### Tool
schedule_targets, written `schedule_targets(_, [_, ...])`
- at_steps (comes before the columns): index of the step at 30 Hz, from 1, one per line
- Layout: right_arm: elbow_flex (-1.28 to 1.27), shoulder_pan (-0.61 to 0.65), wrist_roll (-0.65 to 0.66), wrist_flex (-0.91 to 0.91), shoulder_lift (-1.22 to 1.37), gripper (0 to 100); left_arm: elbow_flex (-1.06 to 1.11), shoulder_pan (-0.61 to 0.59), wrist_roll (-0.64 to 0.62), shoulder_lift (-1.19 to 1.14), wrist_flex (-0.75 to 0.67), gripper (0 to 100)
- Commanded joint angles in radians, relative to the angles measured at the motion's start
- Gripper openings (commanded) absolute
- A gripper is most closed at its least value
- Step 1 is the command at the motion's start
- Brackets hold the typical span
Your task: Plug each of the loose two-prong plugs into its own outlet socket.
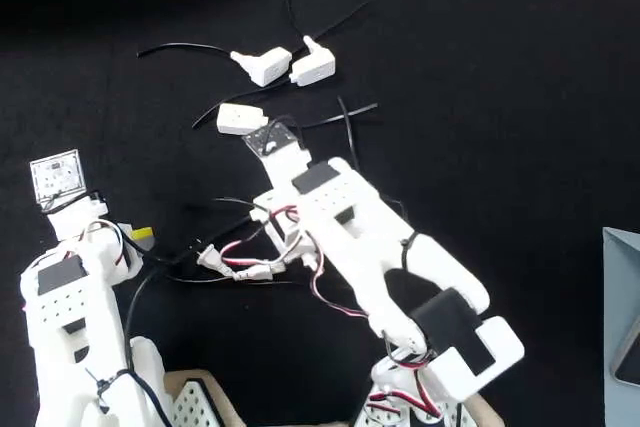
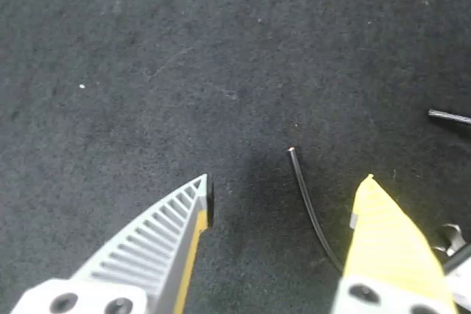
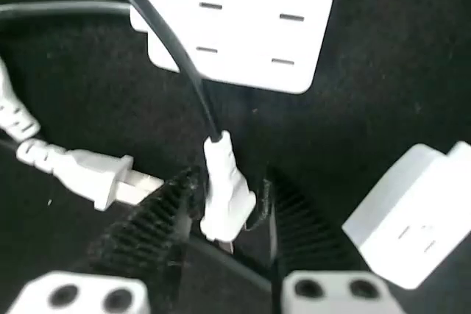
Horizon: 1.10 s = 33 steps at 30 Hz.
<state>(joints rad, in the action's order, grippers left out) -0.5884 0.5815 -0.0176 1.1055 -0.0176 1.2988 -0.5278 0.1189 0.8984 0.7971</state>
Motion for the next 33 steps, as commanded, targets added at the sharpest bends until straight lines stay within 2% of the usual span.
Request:
schedule_targets(1, [0.071,0.015,0.026,0.032,0.002,9.8,0.001,-0.013,-0.003,0.02,-0.02,31])
schedule_targets(24, [0.111,0.011,0.026,0.066,0.105,9.3,0.001,-0.05,-0.003,0.02,-0.02,31])
schedule_targets(28, [0.14,0.011,0.029,0.068,0.105,1.5,0.001,-0.05,-0.003,0.02,-0.02,31])
schedule_targets(33, [0.145,0.015,0.031,0.081,0.071,1.1,0.001,-0.05,0.032,0.02,-0.02,31])
